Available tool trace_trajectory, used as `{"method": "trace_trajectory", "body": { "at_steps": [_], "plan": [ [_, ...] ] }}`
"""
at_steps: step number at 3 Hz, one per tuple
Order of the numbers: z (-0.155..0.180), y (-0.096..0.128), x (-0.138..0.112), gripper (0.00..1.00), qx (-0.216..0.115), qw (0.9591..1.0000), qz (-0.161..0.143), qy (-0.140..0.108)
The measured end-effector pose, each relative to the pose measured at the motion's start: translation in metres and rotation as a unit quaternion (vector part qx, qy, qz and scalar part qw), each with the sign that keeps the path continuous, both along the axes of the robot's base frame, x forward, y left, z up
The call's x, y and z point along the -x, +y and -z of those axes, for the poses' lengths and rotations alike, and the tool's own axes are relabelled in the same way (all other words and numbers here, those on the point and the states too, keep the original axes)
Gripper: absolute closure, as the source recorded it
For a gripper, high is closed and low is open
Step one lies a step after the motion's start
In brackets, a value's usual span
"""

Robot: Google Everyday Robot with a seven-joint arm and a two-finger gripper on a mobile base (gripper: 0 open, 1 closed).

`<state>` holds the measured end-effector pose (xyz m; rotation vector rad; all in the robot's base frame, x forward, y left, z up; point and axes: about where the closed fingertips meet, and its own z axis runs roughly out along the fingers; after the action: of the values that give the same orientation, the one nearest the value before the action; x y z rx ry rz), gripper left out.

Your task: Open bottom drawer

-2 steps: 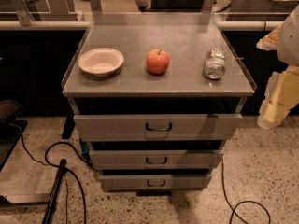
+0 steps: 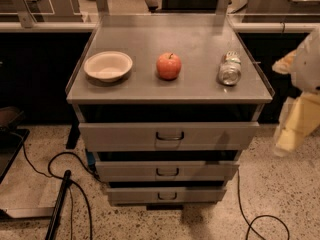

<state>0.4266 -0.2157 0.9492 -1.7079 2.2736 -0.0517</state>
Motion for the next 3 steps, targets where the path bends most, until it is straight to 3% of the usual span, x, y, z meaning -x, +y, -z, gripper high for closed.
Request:
{"method": "trace_trajectory", "body": {
  "at_steps": [1,2,3],
  "plan": [
    [0.059,0.011,0.024,0.00,-0.001,0.9996,0.005,0.027],
    [0.132,0.024,0.042,0.00,0.000,0.9970,-0.002,0.077],
    [0.151,0.023,0.056,0.00,0.006,0.9952,-0.003,0.098]
  ]
}}
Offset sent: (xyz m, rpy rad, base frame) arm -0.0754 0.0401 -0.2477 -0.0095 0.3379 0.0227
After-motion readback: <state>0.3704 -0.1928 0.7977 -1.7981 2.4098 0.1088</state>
